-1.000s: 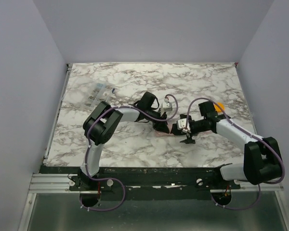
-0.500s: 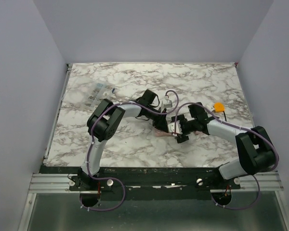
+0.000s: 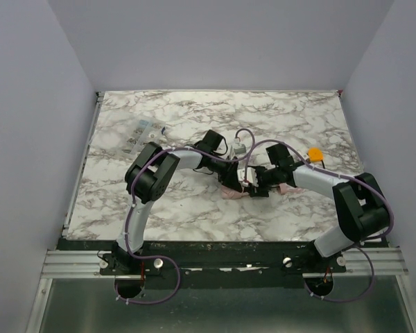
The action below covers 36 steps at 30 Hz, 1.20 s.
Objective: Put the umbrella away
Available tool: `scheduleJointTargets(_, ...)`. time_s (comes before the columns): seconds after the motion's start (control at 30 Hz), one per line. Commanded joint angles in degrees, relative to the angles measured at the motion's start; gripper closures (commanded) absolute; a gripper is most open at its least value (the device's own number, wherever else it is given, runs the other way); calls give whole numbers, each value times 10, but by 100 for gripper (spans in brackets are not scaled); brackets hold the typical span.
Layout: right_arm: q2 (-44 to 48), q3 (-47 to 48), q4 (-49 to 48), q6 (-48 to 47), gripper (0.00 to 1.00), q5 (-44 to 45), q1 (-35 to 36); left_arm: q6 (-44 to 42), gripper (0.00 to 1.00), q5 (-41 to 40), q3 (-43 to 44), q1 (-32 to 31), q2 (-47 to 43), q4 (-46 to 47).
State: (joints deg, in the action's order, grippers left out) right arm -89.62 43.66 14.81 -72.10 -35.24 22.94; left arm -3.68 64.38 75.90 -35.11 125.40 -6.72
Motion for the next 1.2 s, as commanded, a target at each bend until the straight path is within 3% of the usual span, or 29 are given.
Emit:
scheduleJointTargets(0.0, -11, -4, 42, -51, 34, 21, -1, 34, 98, -124, -52, -5, 58, -111)
scheduleJointTargets(0.13, 22, 6, 64, -21, 15, 21, -3, 54, 98, -131, -44, -5, 66, -110)
scheduleJointTargets(0.23, 82, -3, 65, -2, 8, -8, -4, 59, 98, -133, -46, -4, 69, -105)
scheduleJointTargets(0.47, 186, -42, 100, 18, 11, -82, 10, 61, 98, -129, -37, -3, 80, -113)
scheduleJointTargets(0.63, 197, -92, 37, 79, 18, 18, 106, 60, 98, -120, -14, -3, 100, -136)
scheduleJointTargets(0.77, 192, -88, 13, 92, 28, 74, 121, 58, 98, -113, -2, -1, 111, -150)
scheduleJointTargets(0.93, 212, -117, 7, 34, 36, 66, 128, 56, 98, -105, 9, 2, 119, -166)
scheduleJointTargets(1.0, 204, -125, -23, 31, 36, 73, 142, 53, 98, -105, 14, 3, 120, -175)
scheduleJointTargets(1.07, 190, -126, -46, 32, 25, 88, 166, 48, 98, -104, 20, 3, 121, -187)
scheduleJointTargets(1.17, 179, -130, -82, 45, 19, 125, 215, 47, 98, -105, 20, 4, 121, -193)
